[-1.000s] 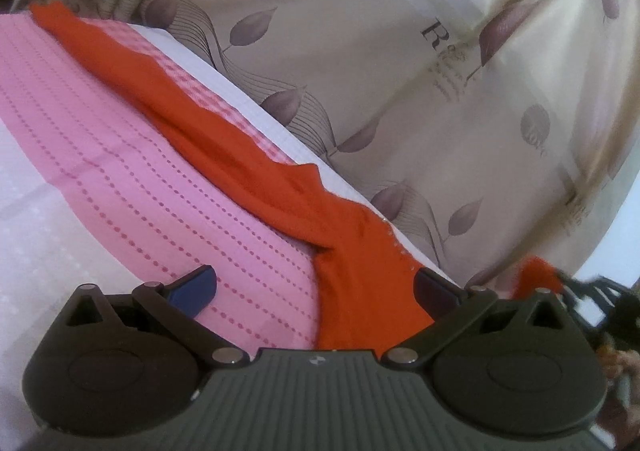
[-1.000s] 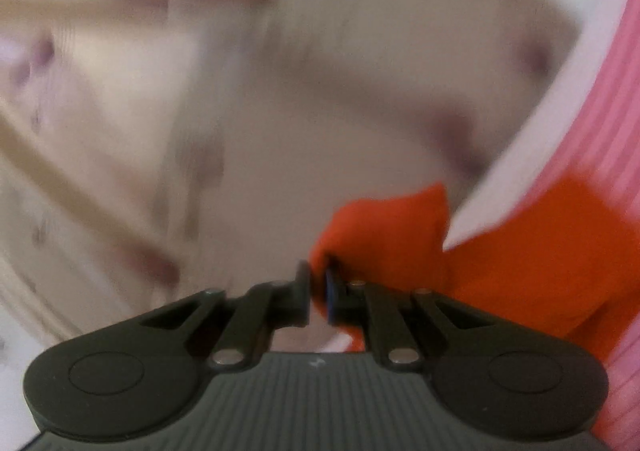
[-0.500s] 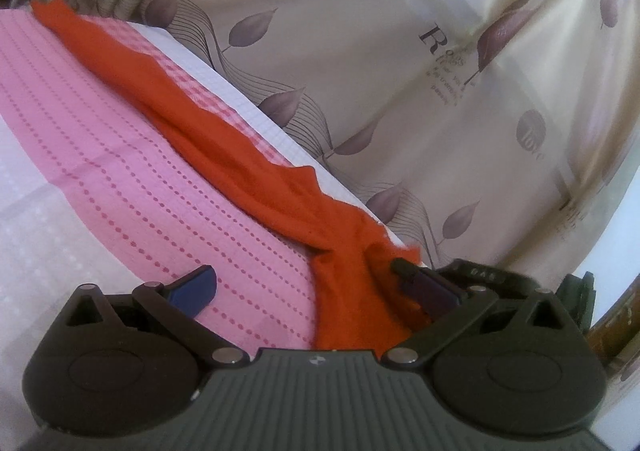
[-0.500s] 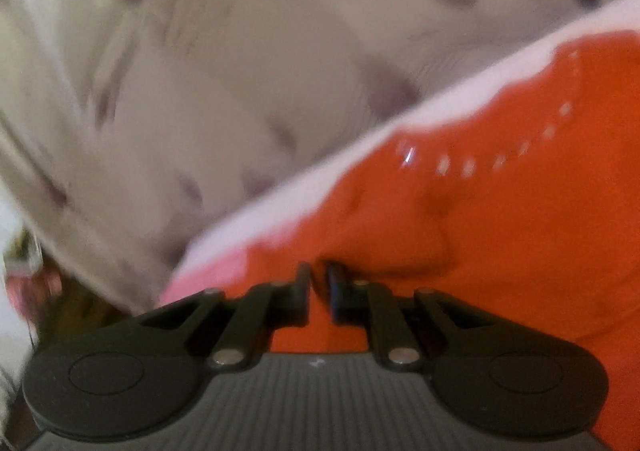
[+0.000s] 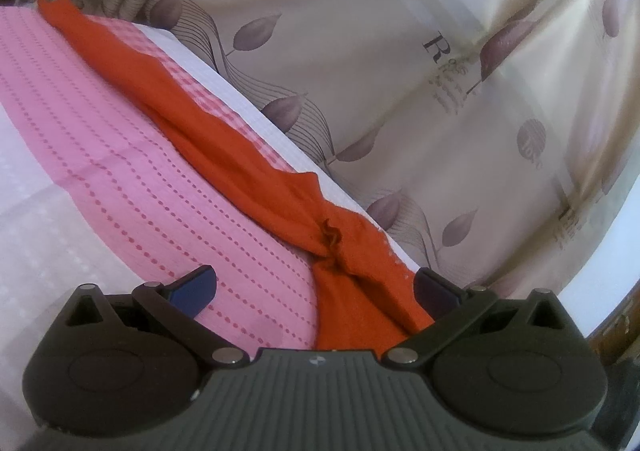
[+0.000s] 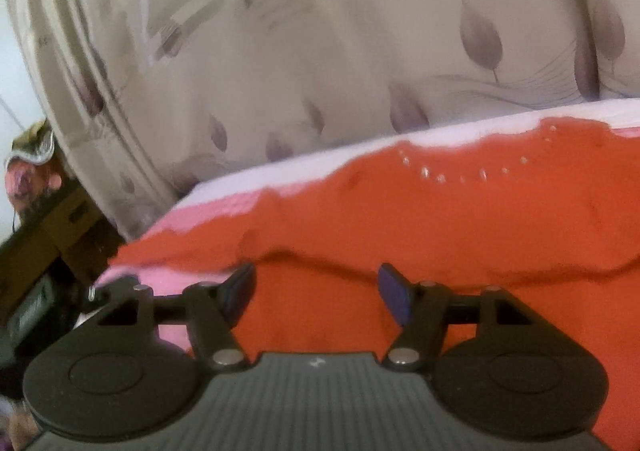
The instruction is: Fold small clothes
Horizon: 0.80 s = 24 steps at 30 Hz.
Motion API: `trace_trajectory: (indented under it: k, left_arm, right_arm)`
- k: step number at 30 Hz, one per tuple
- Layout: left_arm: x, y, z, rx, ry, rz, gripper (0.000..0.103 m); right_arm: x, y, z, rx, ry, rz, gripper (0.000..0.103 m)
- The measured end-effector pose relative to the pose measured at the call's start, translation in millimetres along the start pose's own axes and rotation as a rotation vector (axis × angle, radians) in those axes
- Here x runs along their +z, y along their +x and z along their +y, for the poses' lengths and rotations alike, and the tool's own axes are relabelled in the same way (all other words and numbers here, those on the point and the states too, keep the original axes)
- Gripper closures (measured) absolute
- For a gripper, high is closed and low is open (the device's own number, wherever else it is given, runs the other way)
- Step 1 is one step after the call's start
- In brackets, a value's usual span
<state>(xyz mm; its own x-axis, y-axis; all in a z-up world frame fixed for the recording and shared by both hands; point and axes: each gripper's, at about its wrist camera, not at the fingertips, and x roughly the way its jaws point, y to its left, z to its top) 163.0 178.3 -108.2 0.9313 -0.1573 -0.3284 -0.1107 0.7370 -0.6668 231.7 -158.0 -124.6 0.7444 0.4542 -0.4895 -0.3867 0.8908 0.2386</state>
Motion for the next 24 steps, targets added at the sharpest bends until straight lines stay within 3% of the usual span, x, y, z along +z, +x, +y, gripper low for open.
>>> trace_trajectory:
  k: [6,10,16,19,20,24]
  left_arm:
    - [15.7,-9.3,19.9,-0.052,-0.084,0.006,0.000]
    - [52.6,-15.1,52.0,-0.002,-0.135,0.010,0.000]
    - [131.3,-27.7,131.2,0.076,-0.294,-0.019,0.000]
    - [166.4,-23.6,162.0,0.151,-0.349,-0.048,0.002]
    - [175.5,-19.2,169.2,0.173,-0.356,-0.041,0.008]
    - [202.5,13.3,181.6,0.210,-0.324,0.006,0.013]
  right_arm:
    - [-17.3,5.7,0.9,-0.037,0.003,0.002,0.035]
    - [-17.3,4.4,-2.2,-0.018,0.024,-0.005,0.033]
    - [-18.2,1.4,-4.9,-0.008,0.040,-0.031,0.027]
    - [-18.2,2.6,-4.3,-0.004,0.035,-0.028,0.027]
    - [-18.2,3.4,-3.7,-0.007,0.035,-0.027,0.027]
    - [-18.2,4.8,-2.6,-0.013,0.029,-0.024,0.027]
